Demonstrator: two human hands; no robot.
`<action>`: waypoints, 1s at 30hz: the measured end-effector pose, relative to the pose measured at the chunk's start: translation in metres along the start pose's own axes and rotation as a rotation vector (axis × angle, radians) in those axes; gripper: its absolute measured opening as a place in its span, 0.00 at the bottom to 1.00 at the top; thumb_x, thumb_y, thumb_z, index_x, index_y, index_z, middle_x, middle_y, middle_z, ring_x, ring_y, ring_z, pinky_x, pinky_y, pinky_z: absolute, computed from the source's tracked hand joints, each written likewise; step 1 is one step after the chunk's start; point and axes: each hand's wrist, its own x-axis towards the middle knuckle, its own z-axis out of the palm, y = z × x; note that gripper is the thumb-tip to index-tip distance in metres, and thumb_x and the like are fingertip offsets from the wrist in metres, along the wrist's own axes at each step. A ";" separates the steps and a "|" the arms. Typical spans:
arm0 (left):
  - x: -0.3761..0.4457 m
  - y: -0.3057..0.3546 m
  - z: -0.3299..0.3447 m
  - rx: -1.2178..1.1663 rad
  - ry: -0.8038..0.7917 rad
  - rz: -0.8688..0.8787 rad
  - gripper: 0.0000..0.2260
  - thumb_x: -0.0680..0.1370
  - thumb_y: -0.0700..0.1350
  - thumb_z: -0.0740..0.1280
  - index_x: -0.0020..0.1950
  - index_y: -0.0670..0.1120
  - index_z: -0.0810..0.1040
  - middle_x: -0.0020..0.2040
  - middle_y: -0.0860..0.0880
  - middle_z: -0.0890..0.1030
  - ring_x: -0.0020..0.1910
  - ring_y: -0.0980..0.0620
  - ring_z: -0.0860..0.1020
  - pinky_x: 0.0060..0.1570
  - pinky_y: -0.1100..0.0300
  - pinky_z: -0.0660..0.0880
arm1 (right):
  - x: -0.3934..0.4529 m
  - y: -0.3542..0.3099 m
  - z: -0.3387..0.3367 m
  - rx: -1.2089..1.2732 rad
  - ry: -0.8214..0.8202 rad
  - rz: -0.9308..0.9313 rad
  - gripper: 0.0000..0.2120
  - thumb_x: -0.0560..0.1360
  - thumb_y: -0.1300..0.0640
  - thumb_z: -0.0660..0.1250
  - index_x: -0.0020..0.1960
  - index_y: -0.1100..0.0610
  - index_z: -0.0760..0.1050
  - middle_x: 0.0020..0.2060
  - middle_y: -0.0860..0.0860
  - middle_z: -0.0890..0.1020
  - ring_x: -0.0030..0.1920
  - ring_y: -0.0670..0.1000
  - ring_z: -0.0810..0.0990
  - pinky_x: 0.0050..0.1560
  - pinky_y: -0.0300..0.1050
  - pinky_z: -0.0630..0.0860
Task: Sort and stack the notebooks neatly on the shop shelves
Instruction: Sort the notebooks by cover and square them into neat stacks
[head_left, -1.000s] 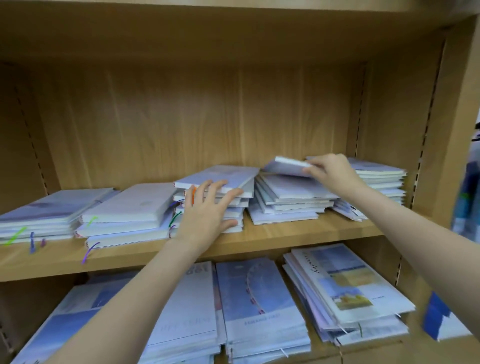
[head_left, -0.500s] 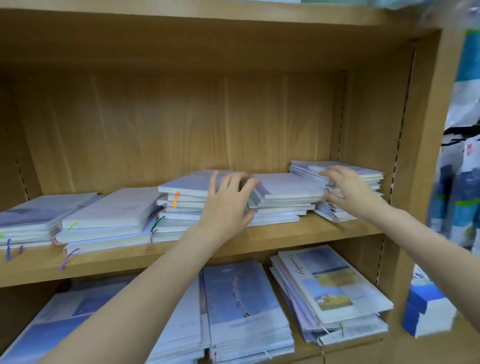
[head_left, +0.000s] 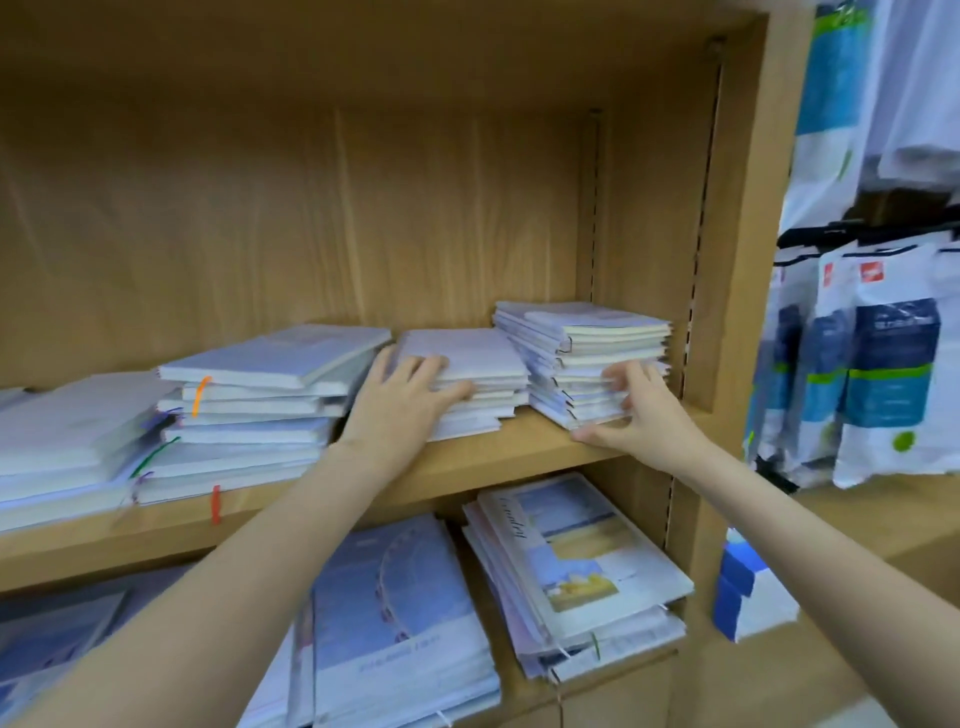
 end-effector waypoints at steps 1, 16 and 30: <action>-0.002 -0.003 0.002 -0.009 0.020 -0.033 0.14 0.66 0.41 0.58 0.47 0.53 0.77 0.48 0.44 0.80 0.41 0.43 0.79 0.53 0.43 0.74 | 0.000 -0.003 0.002 -0.004 0.007 0.025 0.37 0.63 0.46 0.77 0.64 0.55 0.65 0.57 0.50 0.67 0.58 0.51 0.70 0.62 0.48 0.68; -0.008 0.007 0.003 -0.009 -0.004 -0.193 0.28 0.58 0.36 0.78 0.48 0.46 0.64 0.43 0.39 0.75 0.36 0.41 0.75 0.33 0.52 0.73 | 0.013 -0.032 0.035 -0.274 0.273 0.169 0.25 0.70 0.45 0.70 0.59 0.55 0.65 0.57 0.54 0.69 0.60 0.56 0.67 0.55 0.52 0.63; -0.012 0.007 0.003 -0.052 0.089 -0.219 0.26 0.58 0.34 0.75 0.47 0.47 0.63 0.43 0.38 0.75 0.35 0.41 0.73 0.35 0.52 0.73 | 0.065 -0.058 -0.026 -0.174 0.315 0.181 0.15 0.69 0.48 0.74 0.49 0.56 0.76 0.55 0.54 0.72 0.59 0.57 0.70 0.60 0.54 0.64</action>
